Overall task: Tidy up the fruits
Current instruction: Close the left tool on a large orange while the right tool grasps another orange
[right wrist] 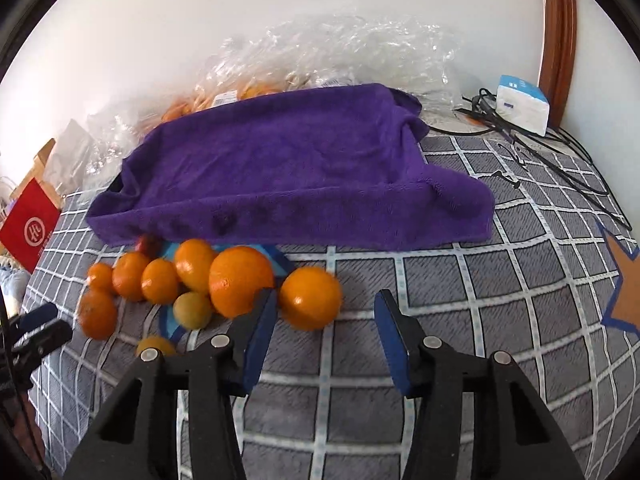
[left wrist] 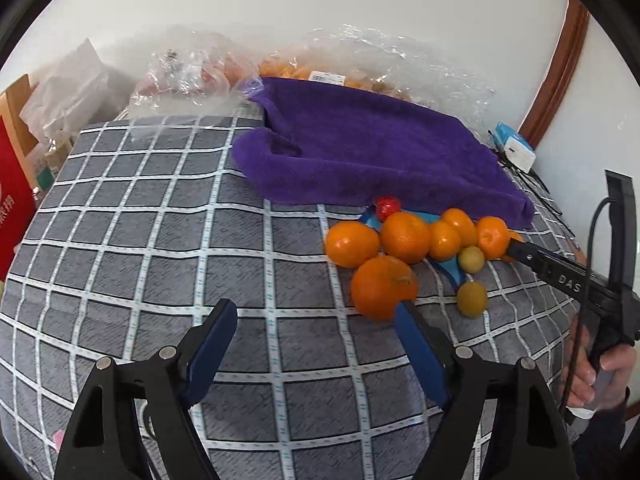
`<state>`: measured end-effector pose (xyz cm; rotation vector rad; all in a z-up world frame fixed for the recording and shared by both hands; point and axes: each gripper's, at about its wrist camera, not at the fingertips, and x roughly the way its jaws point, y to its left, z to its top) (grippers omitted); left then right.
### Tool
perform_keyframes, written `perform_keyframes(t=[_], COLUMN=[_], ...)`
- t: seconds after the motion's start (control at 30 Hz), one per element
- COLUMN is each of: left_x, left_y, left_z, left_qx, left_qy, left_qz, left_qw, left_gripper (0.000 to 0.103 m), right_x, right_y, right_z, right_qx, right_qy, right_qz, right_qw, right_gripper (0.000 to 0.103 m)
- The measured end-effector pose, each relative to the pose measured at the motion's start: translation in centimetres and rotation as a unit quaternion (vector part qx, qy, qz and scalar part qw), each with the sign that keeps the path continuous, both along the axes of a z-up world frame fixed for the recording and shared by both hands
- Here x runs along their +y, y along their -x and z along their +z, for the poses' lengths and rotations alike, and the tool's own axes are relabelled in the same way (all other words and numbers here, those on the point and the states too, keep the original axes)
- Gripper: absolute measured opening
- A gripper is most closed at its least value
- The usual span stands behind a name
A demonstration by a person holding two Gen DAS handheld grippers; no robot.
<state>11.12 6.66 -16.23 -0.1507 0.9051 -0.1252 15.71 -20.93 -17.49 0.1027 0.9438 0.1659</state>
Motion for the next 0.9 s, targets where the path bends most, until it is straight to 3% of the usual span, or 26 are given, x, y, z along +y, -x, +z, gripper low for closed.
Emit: perform_keyframes(t=[0.1, 0.27, 0.33, 0.5, 0.9], left_x=[-0.9, -3.1, -3.4, -4.2, -3.8], left_y=[-0.3, -1.1, -1.4, -1.6, -1.4], left_z=[-0.1, -0.5, -0.7, -1.4, -1.5], left_qx=[0.001, -0.001, -0.004, -0.017, -0.021], left_qy=[0.006, -0.003, 0.000, -0.017, 0.001], left_qz=[-0.013, -0.025, -0.020, -0.026, -0.028], left_qw=[0.9999, 0.9997, 0.9998, 0.9994, 0.9994], left_gripper=[0.080, 0.078, 0.071, 0.040, 0.043], right_x=[0.0, 0.4, 0.1, -0.2, -0.4], right_y=[-0.4, 0.4, 0.8, 1.5, 1.5], right_z=[-0.6, -0.4, -0.4, -0.6, -0.7], right_qx=[0.013, -0.002, -0.001, -0.006, -0.015], right_qy=[-0.015, 0.003, 0.002, -0.003, -0.012], right_qz=[0.019, 0.030, 0.027, 0.032, 0.013], right_qw=[1.000, 1.000, 1.000, 0.999, 1.000], right_gripper=[0.034, 0.033, 0.033, 0.033, 0.034])
